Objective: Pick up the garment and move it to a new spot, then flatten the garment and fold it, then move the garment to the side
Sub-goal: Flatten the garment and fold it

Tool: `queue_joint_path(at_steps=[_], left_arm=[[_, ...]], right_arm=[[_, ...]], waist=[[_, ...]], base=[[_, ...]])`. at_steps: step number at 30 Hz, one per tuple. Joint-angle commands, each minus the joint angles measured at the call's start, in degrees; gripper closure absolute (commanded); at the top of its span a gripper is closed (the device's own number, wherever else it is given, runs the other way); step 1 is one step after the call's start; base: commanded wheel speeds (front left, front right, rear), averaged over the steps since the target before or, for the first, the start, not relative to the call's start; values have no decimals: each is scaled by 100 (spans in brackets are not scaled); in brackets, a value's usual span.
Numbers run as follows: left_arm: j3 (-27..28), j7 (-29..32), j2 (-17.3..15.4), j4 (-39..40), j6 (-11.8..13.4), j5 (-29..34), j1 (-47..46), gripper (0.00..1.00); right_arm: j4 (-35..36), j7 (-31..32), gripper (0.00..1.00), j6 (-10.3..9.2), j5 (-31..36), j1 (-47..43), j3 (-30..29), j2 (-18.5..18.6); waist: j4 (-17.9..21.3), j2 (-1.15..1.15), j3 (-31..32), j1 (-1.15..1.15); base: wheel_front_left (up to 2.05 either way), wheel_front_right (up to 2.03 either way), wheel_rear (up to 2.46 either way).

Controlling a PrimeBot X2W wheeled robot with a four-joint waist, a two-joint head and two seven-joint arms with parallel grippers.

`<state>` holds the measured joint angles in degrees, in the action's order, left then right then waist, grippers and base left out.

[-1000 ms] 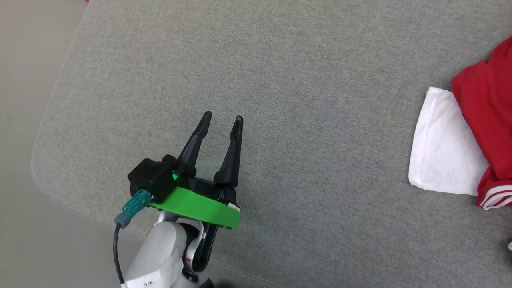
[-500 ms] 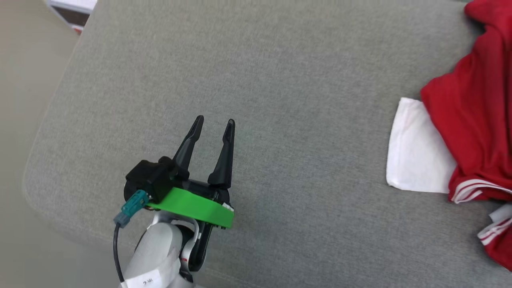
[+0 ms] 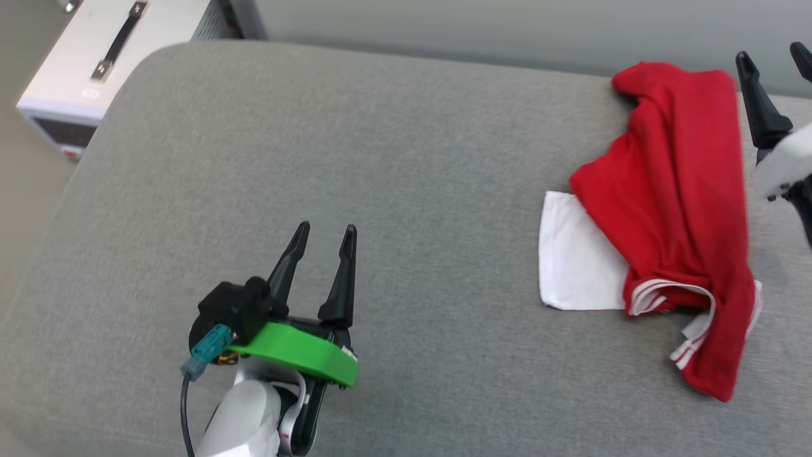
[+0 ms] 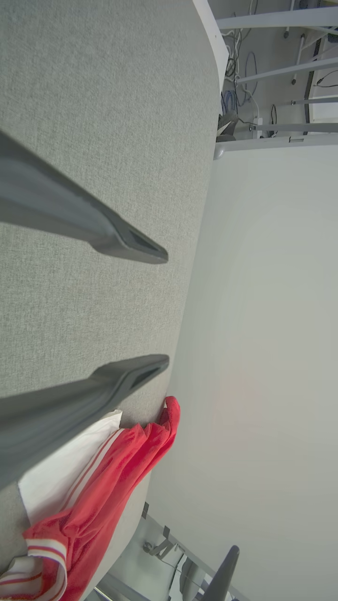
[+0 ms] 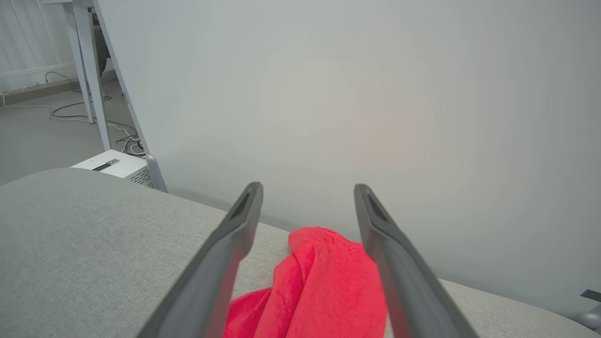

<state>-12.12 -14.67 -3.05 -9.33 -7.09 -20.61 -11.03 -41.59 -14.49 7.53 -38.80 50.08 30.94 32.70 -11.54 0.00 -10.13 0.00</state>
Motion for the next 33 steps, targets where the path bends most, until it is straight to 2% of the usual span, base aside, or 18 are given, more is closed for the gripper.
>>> queue_joint_path(at_steps=[1, 5, 9, 12, 17, 22, 27, 33], left_arm=[[26, -33, 17, -31, -38, -28, 107, 0], [48, -33, 17, -72, -38, -26, 234, 0], [67, -33, 17, -94, -39, -49, 370, 0], [54, -33, 17, -123, -39, -63, 445, 0], [68, -33, 17, -156, -39, -117, 539, 0], [117, -33, 17, -76, -39, -226, 682, 0], [118, -33, 17, -115, -39, -122, 796, 0], [108, -33, 17, -78, -39, -74, 755, 0]], right_arm=[[264, -49, 0, -4, 161, -362, -290, -72], [1430, -50, 0, -4, 836, -1673, -1529, -374], [2474, -50, 0, -4, 1496, -2831, -2410, -857], [2993, -50, 0, -4, 1760, -3467, -2942, -1304], [3701, -51, 0, -4, 2172, -4220, -3404, -1935], [4078, -51, 0, -4, 2343, -4682, -3673, -2450], [4273, -51, 0, -4, 2503, -4969, -3766, -2667], [4348, -51, 0, -4, 2525, -5049, -3817, -2725]], waist=[[402, 0, 417, 0], [502, 0, 552, 0], [587, 0, 635, 0], [633, 0, 678, 0], [681, 0, 698, 0], [725, 0, 739, 0], [752, 0, 741, 0], [788, 0, 668, 0]], base=[[0, 0, 0], [0, 0, 0], [0, 0, 0], [0, 0, 0], [0, 0, 0], [0, 0, 0], [0, 0, 0], [0, 0, 0]])
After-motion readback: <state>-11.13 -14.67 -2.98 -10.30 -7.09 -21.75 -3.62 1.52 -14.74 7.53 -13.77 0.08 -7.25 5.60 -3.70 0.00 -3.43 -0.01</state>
